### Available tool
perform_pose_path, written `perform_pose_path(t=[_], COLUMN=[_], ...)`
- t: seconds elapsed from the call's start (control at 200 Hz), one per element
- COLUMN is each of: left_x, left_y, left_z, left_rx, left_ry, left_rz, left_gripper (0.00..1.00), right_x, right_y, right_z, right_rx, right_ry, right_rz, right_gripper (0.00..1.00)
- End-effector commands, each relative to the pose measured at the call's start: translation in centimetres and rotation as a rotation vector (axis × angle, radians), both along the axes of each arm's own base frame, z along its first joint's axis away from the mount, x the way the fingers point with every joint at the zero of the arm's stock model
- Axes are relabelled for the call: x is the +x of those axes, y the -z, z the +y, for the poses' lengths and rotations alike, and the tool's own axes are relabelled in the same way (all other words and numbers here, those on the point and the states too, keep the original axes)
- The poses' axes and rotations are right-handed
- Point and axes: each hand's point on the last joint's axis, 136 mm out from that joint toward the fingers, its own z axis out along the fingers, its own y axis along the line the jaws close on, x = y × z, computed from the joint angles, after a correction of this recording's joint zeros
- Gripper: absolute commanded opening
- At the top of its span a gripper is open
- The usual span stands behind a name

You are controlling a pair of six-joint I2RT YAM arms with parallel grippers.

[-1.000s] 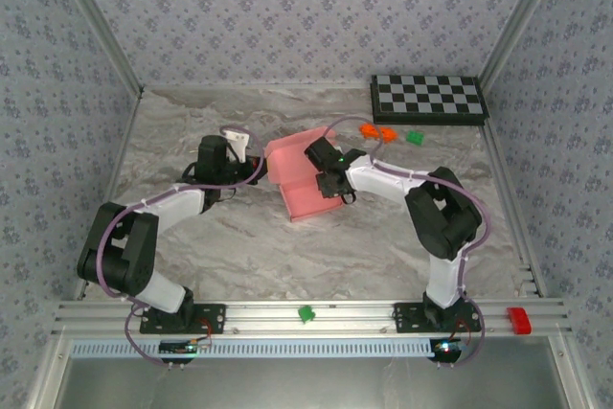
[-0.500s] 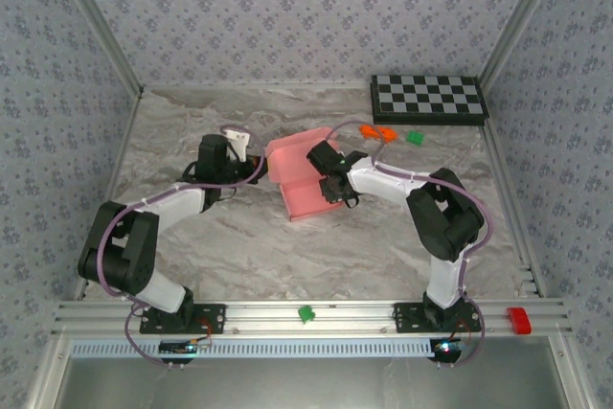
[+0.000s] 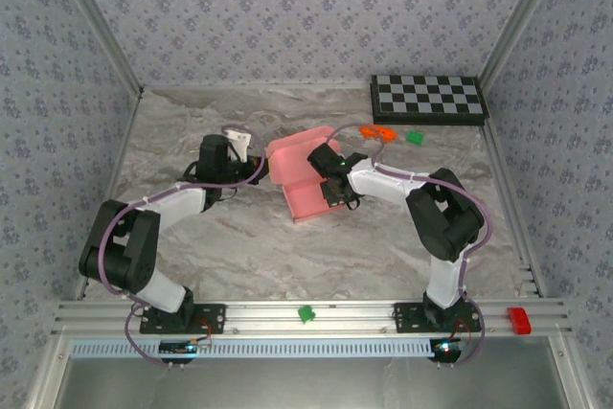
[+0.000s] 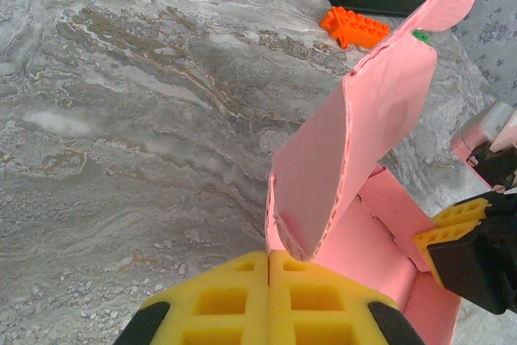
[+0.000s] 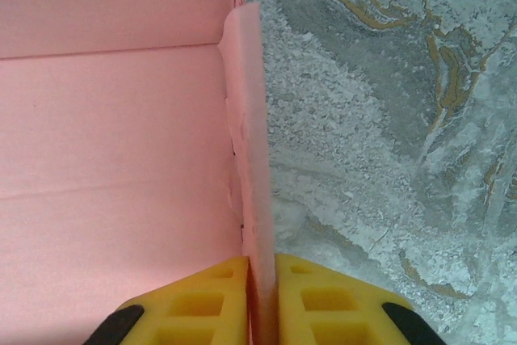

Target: Fold the paper box

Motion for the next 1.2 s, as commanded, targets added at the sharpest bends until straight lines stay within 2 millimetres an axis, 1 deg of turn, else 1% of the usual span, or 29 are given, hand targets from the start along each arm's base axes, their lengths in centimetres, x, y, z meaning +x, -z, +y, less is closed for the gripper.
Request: perform_pose_path(t=[0.0, 0.505, 0.94, 1.034, 1.194], left_x=[0.6, 0.8, 0.9, 0.9, 1.0], left_y=[-1.4, -1.3, -1.4, -1.5, -1.9], left_z=[-0.6, -0.7, -0.8, -0.8, -1.3], left_rx=[-0.012, -0.003, -0.001, -0.003, -0.016], left_ry=[0.022, 0.03, 0.035, 0.038, 0.058], left_rz=[-0.036, -0.042, -0.047, -0.046, -0.048], left_gripper=[0.0, 0.0, 0.0, 0.0, 0.0], right_x=[-0.9, -1.8, -1.6, -1.6, -1.4], right_y=[0.9, 2.1, 2.0, 1.9, 0.9], right_z=[-1.2, -2.2, -3.4, -3.1, -1.8], right_rx=[-0.06, -0.152, -0.26, -0.248, -0.166], right_ry=[-0.001, -0.029, 0.009, 0.011, 0.021], right_rz=[0.031, 0.082, 0.074, 0.069, 0.033], right_gripper=[0.13, 0.14, 0.14, 0.14, 0.15])
